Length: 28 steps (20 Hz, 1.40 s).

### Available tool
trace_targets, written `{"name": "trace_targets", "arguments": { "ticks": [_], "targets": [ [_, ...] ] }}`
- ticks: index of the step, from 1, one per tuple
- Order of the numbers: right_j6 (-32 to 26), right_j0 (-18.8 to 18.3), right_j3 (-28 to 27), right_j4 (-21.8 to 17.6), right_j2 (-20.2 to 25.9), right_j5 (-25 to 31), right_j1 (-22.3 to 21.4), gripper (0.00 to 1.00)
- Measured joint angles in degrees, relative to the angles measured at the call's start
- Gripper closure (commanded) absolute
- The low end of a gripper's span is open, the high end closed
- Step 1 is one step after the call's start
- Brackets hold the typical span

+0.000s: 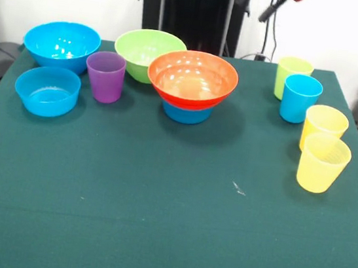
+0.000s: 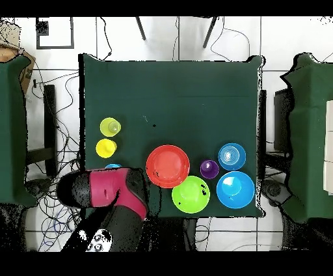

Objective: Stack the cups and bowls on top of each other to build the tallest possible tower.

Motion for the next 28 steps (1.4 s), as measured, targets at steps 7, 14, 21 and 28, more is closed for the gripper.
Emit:
{"name": "trace_targets", "arguments": {
  "ticks": [7, 14, 21, 28],
  "targets": [
    [-1.99, -8.18, 3.57, -4.07, 5.23, 0.01, -7.08, 0.0],
    [-6.07, -14.81, 5.64, -6.96, 12.29, 0.01, -11.94, 0.0],
    [-6.91, -18.74, 5.76, -9.52, 17.99, 0.01, -12.8, 0.0],
    [-6.91, -22.34, 5.76, -11.04, 22.28, 0.01, -12.78, 0.0]
  ]
}}
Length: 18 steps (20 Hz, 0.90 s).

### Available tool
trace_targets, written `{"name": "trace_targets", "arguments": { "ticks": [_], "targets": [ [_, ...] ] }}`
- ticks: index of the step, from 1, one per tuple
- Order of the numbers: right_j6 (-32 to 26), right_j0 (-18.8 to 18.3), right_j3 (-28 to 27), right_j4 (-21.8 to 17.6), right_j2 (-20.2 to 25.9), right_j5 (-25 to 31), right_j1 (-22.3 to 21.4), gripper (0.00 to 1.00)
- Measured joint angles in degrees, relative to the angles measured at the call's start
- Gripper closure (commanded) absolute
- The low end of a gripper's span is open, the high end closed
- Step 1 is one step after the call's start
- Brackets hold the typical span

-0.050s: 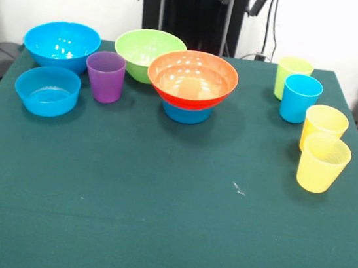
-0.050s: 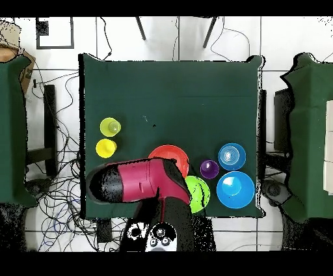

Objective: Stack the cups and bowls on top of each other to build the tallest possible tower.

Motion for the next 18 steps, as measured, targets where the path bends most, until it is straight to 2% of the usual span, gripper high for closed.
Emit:
{"name": "trace_targets", "arguments": {
  "ticks": [2, 18],
  "targets": [
    [0.0, -1.96, 0.0, -1.03, 2.12, -0.03, 0.01, 0.0],
    [0.0, -10.3, 0.38, -8.57, 10.3, -0.03, -0.01, 0.0]
  ]
}}
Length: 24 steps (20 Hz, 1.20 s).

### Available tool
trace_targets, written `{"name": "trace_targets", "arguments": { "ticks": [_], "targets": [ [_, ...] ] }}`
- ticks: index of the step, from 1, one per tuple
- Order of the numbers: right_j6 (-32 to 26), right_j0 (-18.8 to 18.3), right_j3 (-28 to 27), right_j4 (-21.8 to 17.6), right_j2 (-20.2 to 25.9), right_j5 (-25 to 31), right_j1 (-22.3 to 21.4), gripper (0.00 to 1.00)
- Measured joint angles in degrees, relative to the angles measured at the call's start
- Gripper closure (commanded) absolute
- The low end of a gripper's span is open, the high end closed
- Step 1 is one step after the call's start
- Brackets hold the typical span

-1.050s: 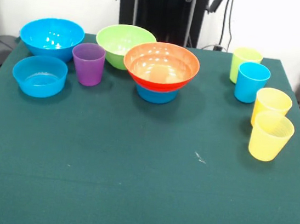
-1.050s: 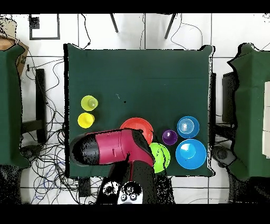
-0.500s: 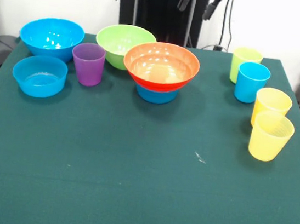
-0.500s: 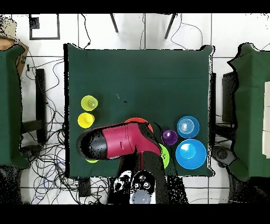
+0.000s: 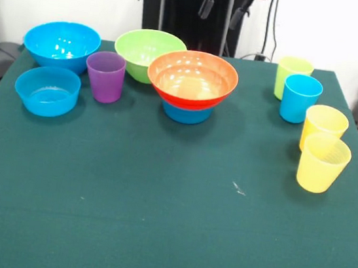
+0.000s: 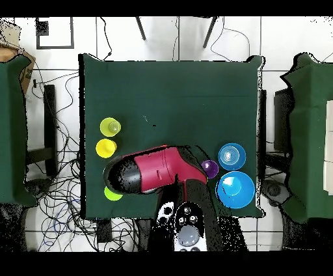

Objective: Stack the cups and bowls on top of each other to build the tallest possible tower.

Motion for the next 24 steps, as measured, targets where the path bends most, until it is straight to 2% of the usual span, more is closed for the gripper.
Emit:
{"name": "trace_targets", "arguments": {
  "ticks": [24],
  "targets": [
    [0.0, -10.71, 1.4, -9.74, 9.72, -0.26, 0.02, 0.0]
  ]
}}
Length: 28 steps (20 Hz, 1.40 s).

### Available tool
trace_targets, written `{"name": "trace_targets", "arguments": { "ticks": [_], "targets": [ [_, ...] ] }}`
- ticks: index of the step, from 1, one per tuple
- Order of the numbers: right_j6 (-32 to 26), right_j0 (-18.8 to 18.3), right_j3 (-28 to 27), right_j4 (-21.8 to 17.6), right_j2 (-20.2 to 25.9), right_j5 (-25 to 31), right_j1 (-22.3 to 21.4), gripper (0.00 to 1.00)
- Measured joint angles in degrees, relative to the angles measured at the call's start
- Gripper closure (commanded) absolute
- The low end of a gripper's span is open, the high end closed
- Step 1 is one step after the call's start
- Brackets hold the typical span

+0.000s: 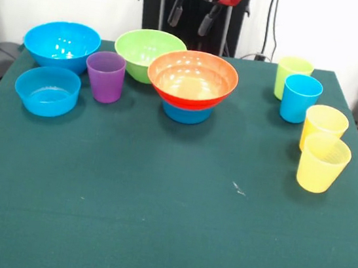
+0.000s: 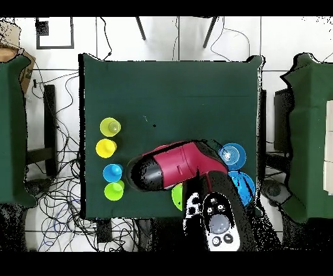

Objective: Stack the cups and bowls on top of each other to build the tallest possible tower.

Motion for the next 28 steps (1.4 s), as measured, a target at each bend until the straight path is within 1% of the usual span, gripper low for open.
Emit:
{"name": "trace_targets", "arguments": {
  "ticks": [5, 6, 10, 11, 14, 15, 20, 26, 28],
  "targets": [
    [-1.0, -4.38, 0.88, -1.07, 3.76, -0.15, 0.01, 0.0],
    [-2.28, -6.35, 1.39, -1.43, 5.54, -0.15, 0.0, 0.0],
    [-5.02, -9.04, 2.07, -2.16, 8.0, -0.15, 0.0, 0.0],
    [-6.97, -10.5, 2.46, -2.68, 9.38, -0.14, 0.01, 0.0],
    [-10.44, -12.61, 3.02, -3.54, 11.51, -0.15, 0.0, 0.0],
    [-13.74, -14.35, 3.37, -4.38, 13.33, -0.14, 0.0, 0.0],
    [-21.43, -17.78, 3.59, -5.54, 16.91, -0.13, 0.4, 0.0],
    [-26.46, -19.11, 3.65, -5.86, 18.96, -0.14, 1.43, 0.0],
    [-26.75, -19.2, 3.64, -5.86, 19.35, -0.14, 1.58, 0.0]
  ]
}}
